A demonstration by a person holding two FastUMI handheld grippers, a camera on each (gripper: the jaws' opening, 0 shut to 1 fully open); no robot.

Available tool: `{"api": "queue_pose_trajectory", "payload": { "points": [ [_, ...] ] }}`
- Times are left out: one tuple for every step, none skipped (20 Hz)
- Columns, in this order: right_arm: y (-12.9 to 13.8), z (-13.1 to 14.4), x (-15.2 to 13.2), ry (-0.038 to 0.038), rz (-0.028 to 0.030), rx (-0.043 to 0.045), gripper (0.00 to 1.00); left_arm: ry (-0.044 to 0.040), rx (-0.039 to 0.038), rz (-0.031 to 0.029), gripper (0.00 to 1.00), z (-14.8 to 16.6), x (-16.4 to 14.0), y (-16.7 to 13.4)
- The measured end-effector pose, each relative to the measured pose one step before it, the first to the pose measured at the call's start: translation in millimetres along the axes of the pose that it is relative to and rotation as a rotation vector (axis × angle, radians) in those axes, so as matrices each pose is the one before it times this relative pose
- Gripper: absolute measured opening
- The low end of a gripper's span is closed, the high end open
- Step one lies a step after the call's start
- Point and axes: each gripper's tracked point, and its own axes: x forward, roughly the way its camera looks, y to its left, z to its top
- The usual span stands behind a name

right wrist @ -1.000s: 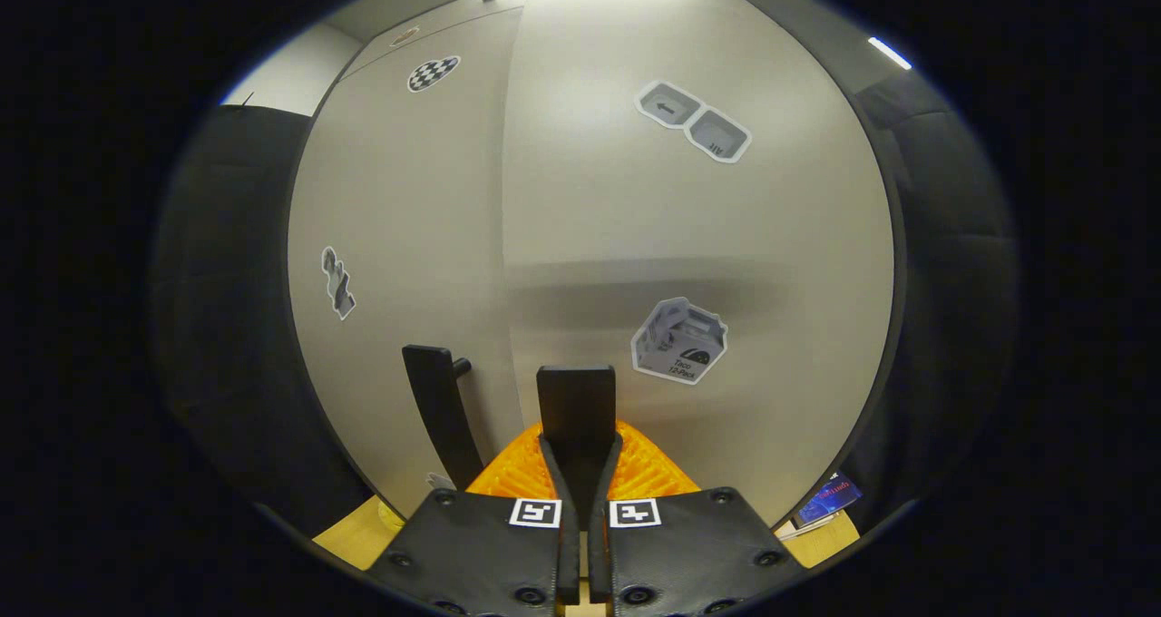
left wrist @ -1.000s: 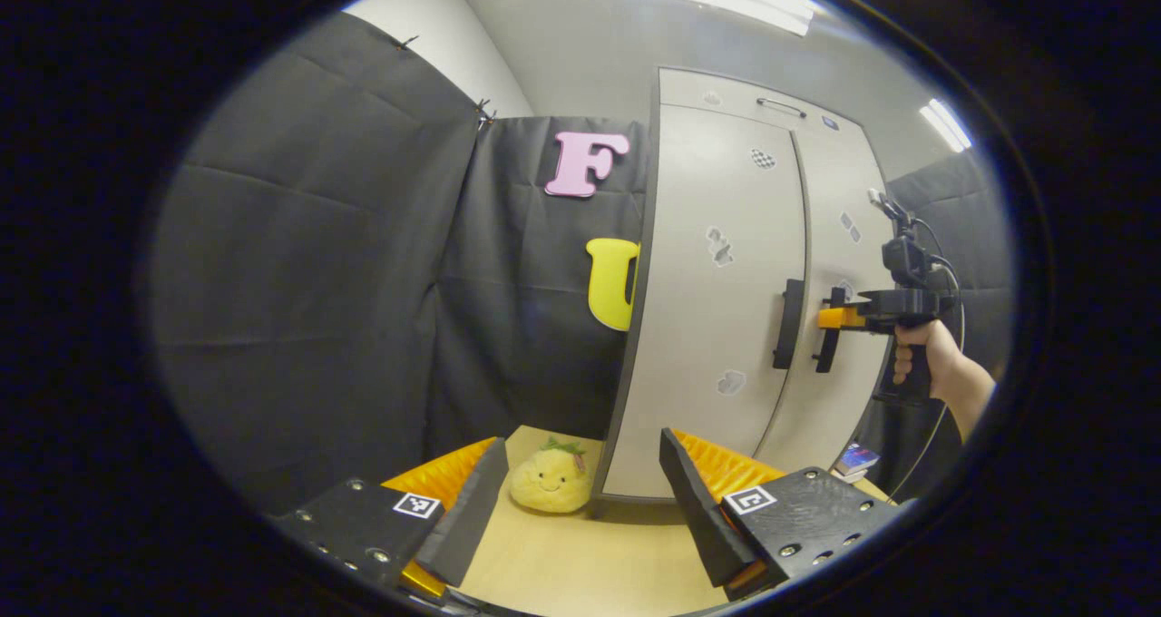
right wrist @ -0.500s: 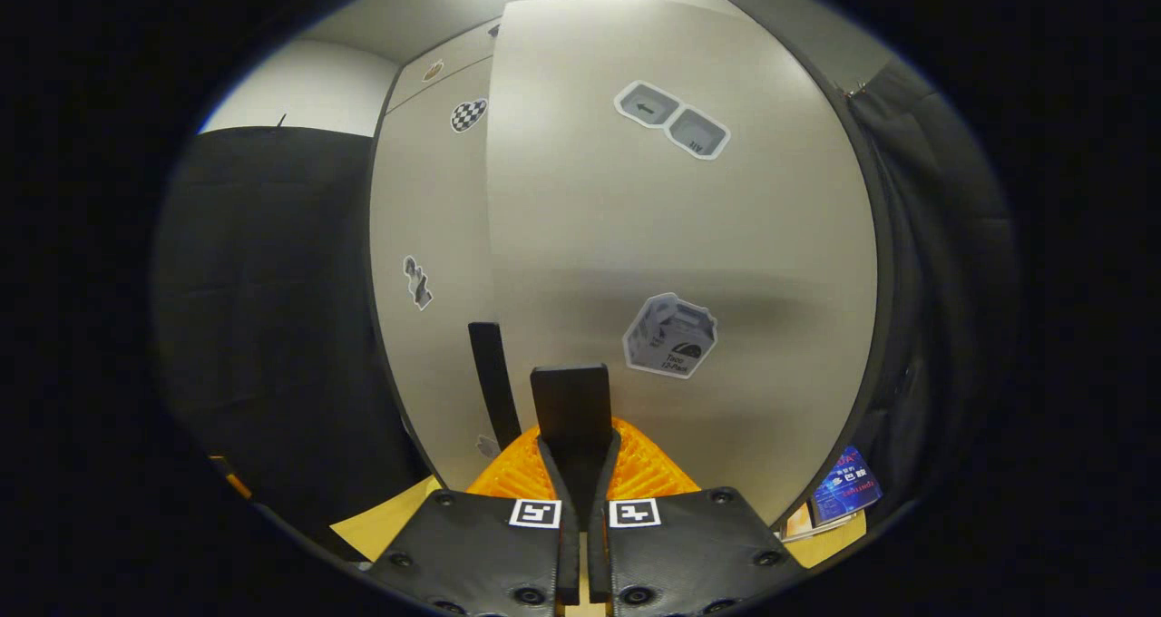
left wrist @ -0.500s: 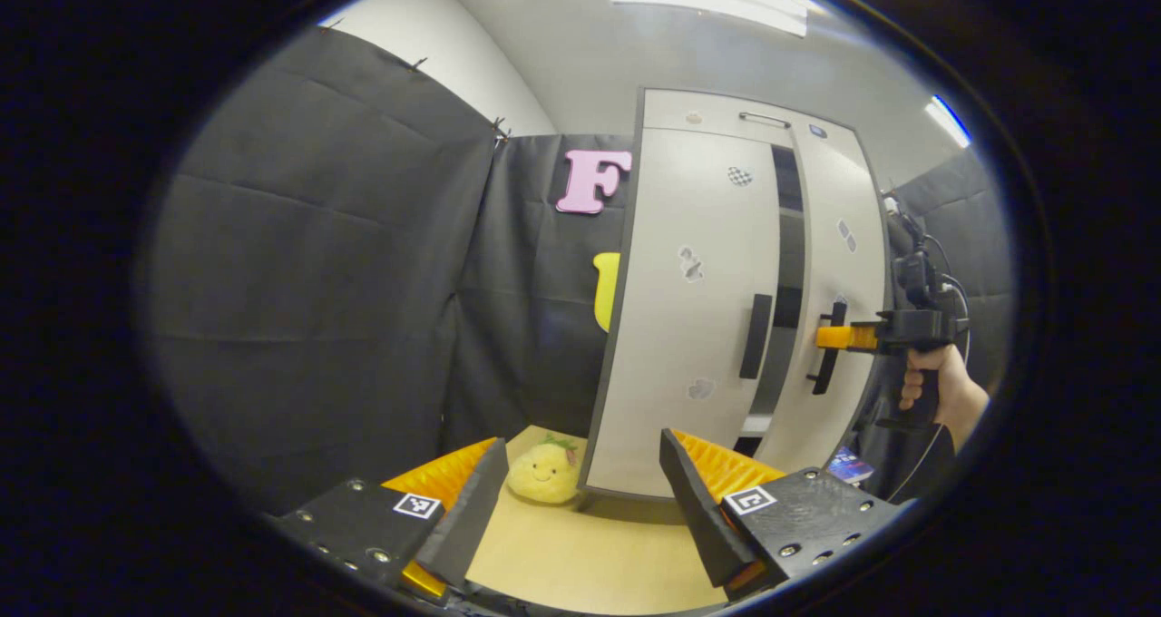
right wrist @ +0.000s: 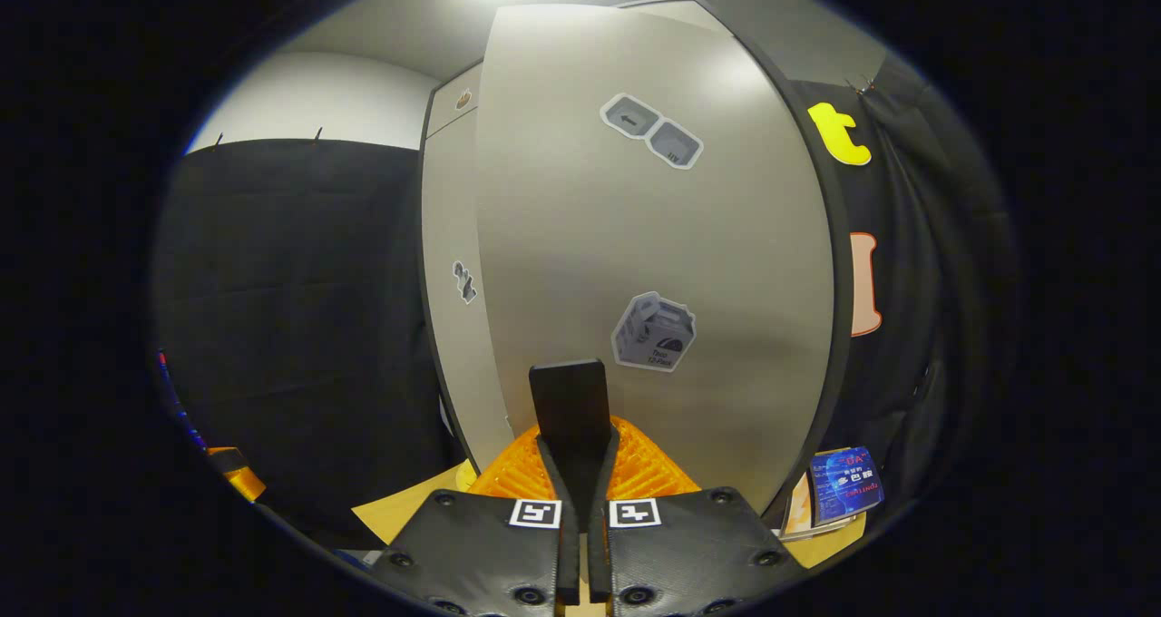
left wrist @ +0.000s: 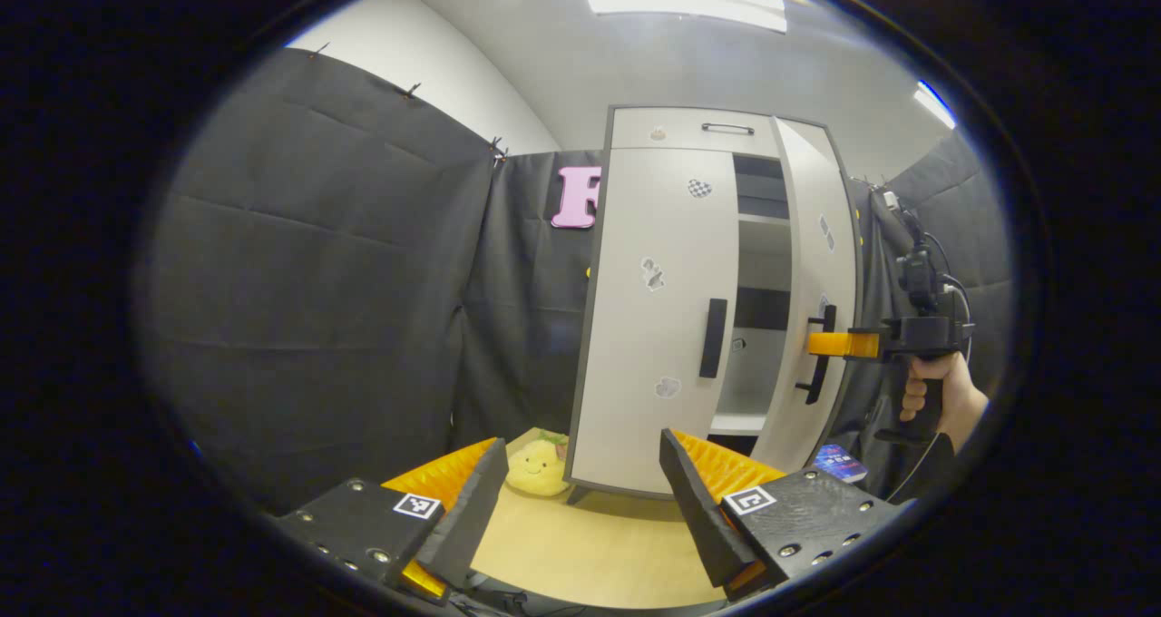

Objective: Open the right door of the double-door shoe cabinet with the right hand, and open the left door with the left hand.

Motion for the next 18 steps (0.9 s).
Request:
{"api": "queue_pose_trajectory", "payload": {
  "points": [
    [-1.88, -0.32, -6.57, 0.00005, 0.0099, -0.00102, 0.05, 0.00129, 0.00629, 0.01651, 0.97, -2.06, -10.2, -0.8],
    [-1.91, 0.14, -5.53, -0.00042, 0.01043, -0.00296, 0.05, 0.00101, 0.00125, 0.01313, 0.97, -1.23, -8.35, -2.43],
    [-4.83, -1.23, -7.35, -0.00291, 0.01, 0.00202, 0.05, 0.00135, -0.00278, 0.0116, 0.98, -2.06, -7.18, -3.51],
    [-3.99, -0.42, -8.57, -0.00257, 0.00867, 0.00536, 0.05, 0.00042, -0.00495, 0.00898, 0.99, -1.16, -5.83, -2.93],
    [-2.54, -0.76, -1.81, -0.00278, 0.00559, 0.00419, 0.05, 0.00026, -0.00515, 0.00613, 0.99, -0.88, -6.43, -2.37],
    [-2.99, 0.49, -2.67, -0.00214, 0.00286, -0.0022, 0.05, -0.00039, -0.00324, 0.00703, 0.99, -0.32, -5.07, -3.18],
    [-2.34, -0.19, -3.0, -0.0008, 0.00173, -0.00227, 0.05, 0.00009, -0.00225, 0.00545, 0.99, -0.87, -3.61, -3.1],
    [-2.88, 0.73, -4.01, -0.00179, 0.0002, 0.00281, 0.05, -0.00147, -0.00122, 0.00142, 0.99, -0.06, -3.56, -3.3],
    [-3.72, -1.2, -4.91, 0.00123, 0.00185, 0.0021, 0.05, -0.00097, -0.0006, -0.0008, 0.99, -2.14, 1.76, -1.09],
    [-3.74, 0.27, -3.5, 0.0027, 0.00383, 0.00299, 0.09, 0.00072, 0.00082, -0.00481, 0.99, -0.49, 0.38, -1.43],
    [-3.85, -1.52, -7.94, -0.00115, -0.00415, 0.00468, 0.09, 0.00312, 0.00188, -0.00684, 0.96, -0.23, -0.38, -1.29],
    [-3.84, 0.1, -7.17, -0.0005, -0.00168, 0.00078, 0.05, 0.00373, 0.00302, -0.00824, 0.99, -0.7, 0.81, -2.48],
    [-2.03, -1.72, -9.16, -0.00233, -0.00051, -0.00924, 0.05, -0.00003, 0.00412, -0.00874, 0.99, -1.85, -1.4, -8.26],
    [-1.44, -0.06, -4.22, -0.00223, -0.00076, -0.01693, 0.05, -0.00144, 0.00272, -0.00752, 0.99, 0.4, -0.25, -7.74],
    [-0.36, 0.42, -4.98, -0.00024, -0.00165, -0.00515, 0.05, 0.00058, 0.00062, -0.00684, 0.99, -0.13, -1.9, -5.61],
    [-1.51, -0.33, -4.16, 0.0017, -0.00117, 0.01033, 0.05, 0.00024, -0.00099, -0.00694, 0.99, 0.35, -0.63, -2.2],
    [-3.71, 1.19, -4.06, 0.00304, 0.00278, 0.0103, 0.05, 0.00023, -0.00195, -0.00826, 0.99, -0.8, 3.2, -0.34],
    [-3.6, 1.21, -3.22, 0.00037, -0.0002, 0.00226, 0.05, 0.00243, -0.00135, -0.00801, 0.99, 0.14, 3.13, -0.91]
  ]
}}
